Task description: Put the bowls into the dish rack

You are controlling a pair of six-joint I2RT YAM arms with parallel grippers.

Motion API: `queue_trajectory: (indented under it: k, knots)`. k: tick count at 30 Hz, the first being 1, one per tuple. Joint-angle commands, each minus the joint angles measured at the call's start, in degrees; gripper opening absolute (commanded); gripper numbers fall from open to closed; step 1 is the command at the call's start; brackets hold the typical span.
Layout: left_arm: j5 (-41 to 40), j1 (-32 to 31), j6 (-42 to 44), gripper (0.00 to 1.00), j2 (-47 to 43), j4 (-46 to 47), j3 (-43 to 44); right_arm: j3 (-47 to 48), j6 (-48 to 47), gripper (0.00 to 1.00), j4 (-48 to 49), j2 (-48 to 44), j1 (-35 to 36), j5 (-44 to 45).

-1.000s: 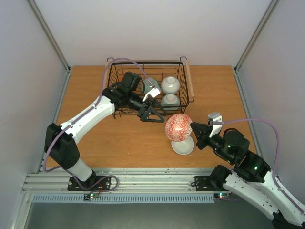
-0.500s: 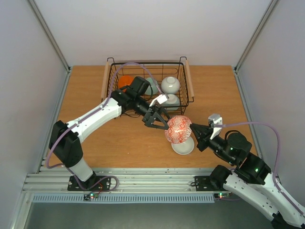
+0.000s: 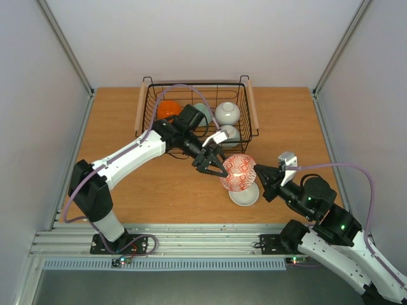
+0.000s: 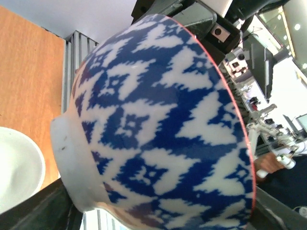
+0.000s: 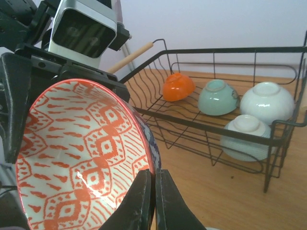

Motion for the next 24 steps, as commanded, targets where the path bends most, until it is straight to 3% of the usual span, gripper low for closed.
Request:
queue_trajectory:
  k: [1,3,9,13,14,18,19,22,24]
  knots:
    - [0.74,-0.22,2.39,0.64,0.75,-1.77,2.19,0.21,-0.66,0.01,4.26,0.24,-0.21,-0.14]
    - [0.79,-0.23,3.00,0.52,0.78,-2.56,2.47,0.28,-0.76,0.01,4.31,0.47,-0.17,-0.23]
    - [0.40,-0.28,3.97,0.03,0.87,-3.12,2.81,0.45,-0.95,0.01,4.43,1.34,-0.17,-0.61]
    - [-0.86,-0.26,4.11,0.00,0.87,-3.55,3.29,1.18,-1.03,0.02,4.20,2.01,-0.18,-1.20]
    - [-2.02,-0.26,4.34,0.00,0.84,-3.78,3.56,1.40,-1.15,0.06,4.03,2.14,-0.17,-1.17]
    - [-12.54,-0.30,4.92,0.00,-0.09,-5.05,5.55,2.14,-1.38,0.57,3.58,1.99,-0.24,0.01]
    - [-15.10,-0.16,4.86,0.01,-0.42,-5.41,6.12,2.20,-1.32,0.65,3.49,1.77,-0.18,0.55]
    - [-23.09,0.30,4.39,0.00,-1.01,-5.85,8.06,1.85,-1.09,0.83,3.27,1.12,-0.23,1.47]
    - [-29.99,0.91,4.03,0.00,-1.45,-5.70,9.41,1.43,-0.80,0.89,3.18,1.04,-0.22,1.76]
